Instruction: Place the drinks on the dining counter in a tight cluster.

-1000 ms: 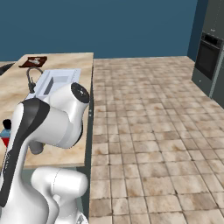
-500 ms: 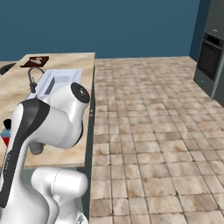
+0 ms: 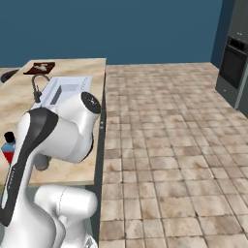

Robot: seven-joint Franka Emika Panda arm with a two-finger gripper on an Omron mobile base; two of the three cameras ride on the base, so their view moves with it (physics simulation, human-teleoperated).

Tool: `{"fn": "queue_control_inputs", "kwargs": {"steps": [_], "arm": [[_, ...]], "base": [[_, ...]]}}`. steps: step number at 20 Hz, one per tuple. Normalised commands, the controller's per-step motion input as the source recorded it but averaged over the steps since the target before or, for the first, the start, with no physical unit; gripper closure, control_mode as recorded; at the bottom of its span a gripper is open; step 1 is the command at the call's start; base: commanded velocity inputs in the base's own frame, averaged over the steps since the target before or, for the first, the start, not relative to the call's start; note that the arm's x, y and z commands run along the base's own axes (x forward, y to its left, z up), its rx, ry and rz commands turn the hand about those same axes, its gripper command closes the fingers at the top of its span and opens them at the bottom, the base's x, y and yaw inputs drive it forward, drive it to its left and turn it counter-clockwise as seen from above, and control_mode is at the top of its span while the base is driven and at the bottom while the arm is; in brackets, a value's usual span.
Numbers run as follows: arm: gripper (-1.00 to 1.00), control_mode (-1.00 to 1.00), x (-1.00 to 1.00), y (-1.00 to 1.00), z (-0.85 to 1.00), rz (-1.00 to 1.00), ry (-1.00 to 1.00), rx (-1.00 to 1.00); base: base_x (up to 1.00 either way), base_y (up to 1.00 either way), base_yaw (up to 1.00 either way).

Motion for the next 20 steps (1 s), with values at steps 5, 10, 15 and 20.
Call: {"fn": "queue_control_inputs", "kwargs": {"steps": [5,10,15,20], "arm": [[1.0,-1.0,0.51,0.0,-0.32,0.12,0.0,0.04],[1.0,-1.0,0.5,0.01,-0.41,0.07,-0.03,0.02],[1.0,-1.0,0.49,0.28,-0.31,-0.02,-0.01,-0.02],[1.0,-1.0,0.43,0.4,-0.23,-0.05,0.0,-0.01]], "base": [[0.0,0.0,0.0],[0.0,0.0,0.0],[0.0,0.0,0.0],[0.0,0.0,0.0]]}}
